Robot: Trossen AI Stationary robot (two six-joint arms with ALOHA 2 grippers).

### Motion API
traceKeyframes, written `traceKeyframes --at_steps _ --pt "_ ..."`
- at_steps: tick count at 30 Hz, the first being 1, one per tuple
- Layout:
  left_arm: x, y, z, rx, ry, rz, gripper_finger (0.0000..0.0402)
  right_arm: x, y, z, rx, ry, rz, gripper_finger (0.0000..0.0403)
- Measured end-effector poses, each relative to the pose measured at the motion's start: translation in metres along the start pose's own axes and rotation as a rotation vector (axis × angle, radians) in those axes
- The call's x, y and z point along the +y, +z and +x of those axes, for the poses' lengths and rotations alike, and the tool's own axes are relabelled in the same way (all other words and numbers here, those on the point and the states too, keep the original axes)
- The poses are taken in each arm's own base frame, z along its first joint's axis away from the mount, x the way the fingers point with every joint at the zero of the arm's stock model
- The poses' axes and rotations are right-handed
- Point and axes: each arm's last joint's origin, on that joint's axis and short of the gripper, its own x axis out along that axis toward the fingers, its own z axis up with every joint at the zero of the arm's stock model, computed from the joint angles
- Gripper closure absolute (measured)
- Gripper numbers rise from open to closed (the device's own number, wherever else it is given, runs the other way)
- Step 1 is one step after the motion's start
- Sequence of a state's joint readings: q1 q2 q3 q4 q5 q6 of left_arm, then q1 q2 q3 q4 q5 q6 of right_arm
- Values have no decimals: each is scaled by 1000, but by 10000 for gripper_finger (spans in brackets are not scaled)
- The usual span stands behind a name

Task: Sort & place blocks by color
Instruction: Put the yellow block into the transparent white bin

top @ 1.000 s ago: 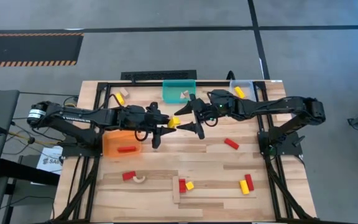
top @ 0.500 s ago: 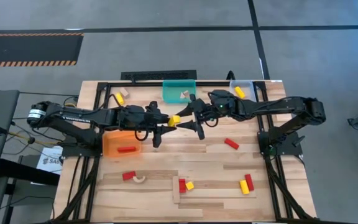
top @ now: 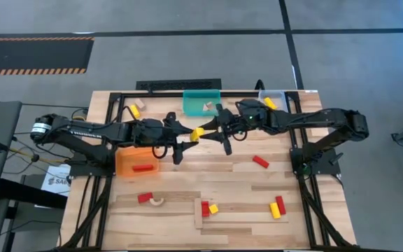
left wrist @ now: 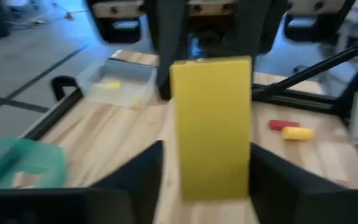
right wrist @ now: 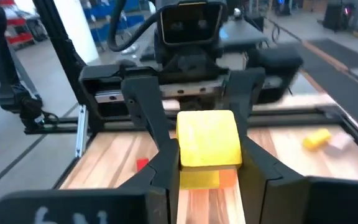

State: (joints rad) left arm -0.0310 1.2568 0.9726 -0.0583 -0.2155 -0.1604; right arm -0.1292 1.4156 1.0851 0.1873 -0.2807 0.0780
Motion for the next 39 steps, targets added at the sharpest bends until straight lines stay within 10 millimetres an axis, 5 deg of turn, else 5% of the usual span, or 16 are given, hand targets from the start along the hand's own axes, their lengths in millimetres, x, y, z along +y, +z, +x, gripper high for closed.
traceKeyframes --at_steps 8,18,23,28,33,39 --pt "20 -10 -25 157 208 -7 41 -20 2 -72 281 -263 88 284" --pt "29 -18 -44 250 307 -122 23 -61 -30 -172 760 -1053 313 282" --pt "28 -17 -40 235 303 -124 22 -108 -46 -184 753 -1215 430 281" --pt "27 -19 -39 259 263 -128 22 -150 -80 -194 925 -1283 574 278" --pt "24 -24 -41 313 244 -159 22 -169 -105 -196 1036 -1181 703 244" --pt "20 -30 -44 364 247 -172 22 -173 -112 -194 1082 -1141 713 171"
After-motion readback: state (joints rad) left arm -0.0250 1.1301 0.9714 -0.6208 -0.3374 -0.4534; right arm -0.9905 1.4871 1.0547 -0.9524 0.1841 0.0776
